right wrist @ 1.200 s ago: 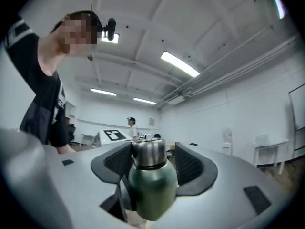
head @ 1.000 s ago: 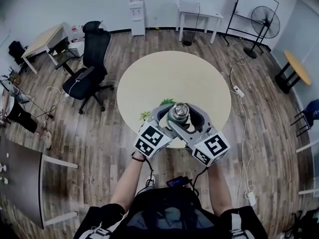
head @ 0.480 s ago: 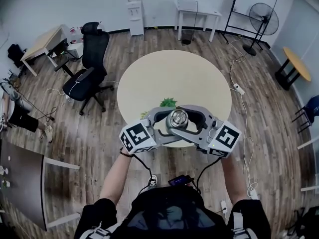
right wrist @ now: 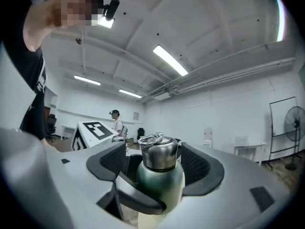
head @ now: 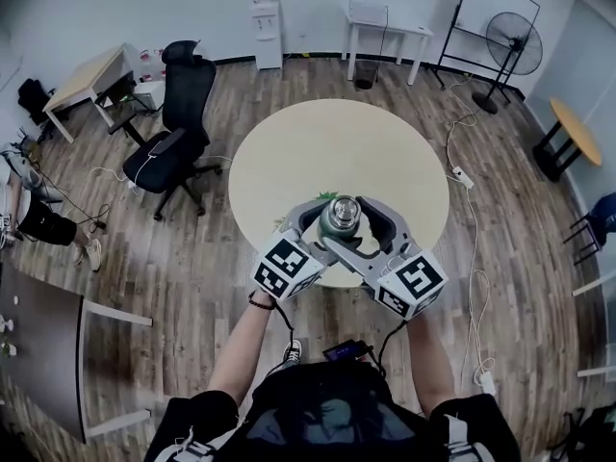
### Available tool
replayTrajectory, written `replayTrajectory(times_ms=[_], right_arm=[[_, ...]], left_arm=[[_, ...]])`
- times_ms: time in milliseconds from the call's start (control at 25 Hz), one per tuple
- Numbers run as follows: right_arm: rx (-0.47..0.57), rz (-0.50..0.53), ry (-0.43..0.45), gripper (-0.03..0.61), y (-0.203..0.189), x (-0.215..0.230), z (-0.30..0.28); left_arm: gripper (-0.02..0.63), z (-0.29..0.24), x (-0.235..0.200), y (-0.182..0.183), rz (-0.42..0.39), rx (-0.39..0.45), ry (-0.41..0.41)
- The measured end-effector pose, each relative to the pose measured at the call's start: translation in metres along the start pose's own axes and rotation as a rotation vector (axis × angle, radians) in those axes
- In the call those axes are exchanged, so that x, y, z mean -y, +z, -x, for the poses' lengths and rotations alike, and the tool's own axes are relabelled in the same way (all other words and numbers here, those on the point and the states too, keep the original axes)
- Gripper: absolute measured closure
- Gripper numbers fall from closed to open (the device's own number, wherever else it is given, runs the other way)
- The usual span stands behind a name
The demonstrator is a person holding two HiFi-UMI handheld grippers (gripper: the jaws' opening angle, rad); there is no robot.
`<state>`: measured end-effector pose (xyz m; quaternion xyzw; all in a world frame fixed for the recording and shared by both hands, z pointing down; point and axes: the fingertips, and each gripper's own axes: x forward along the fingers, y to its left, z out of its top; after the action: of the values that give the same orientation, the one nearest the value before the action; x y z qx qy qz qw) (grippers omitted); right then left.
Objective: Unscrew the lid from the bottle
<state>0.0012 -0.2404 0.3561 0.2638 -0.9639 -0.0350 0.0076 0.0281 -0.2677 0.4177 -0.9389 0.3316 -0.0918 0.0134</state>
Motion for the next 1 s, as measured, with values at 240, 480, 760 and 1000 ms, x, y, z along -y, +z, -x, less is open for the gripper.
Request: replayTrajectory(times_ms=[240,480,760,1000], right_arm=[[0.007,-0.079,-0.219,0.283,-0.013,0.022,-0.007],[0.027,-0.022,0.031,0.328,0.004,0.001,-0.002],[0.042,0.033,0.493,0.328,0.037,-0.040,0.017],[0.003,-0.008,0.277,0.251,0.024,-0.016,0.000]], left_arm=[[0.240,-0.003,-0.013,-0.011,0.002,-0.049,0.213],[0.241,0.009,0.005,-0.001,-0.027,-0.014,-0.005],[0.240,0.043,0.044,0.025,-0.078,0.076,-0.457],[0.241,0.023,0.012,0.015,-0.018,0.064,-0.175]])
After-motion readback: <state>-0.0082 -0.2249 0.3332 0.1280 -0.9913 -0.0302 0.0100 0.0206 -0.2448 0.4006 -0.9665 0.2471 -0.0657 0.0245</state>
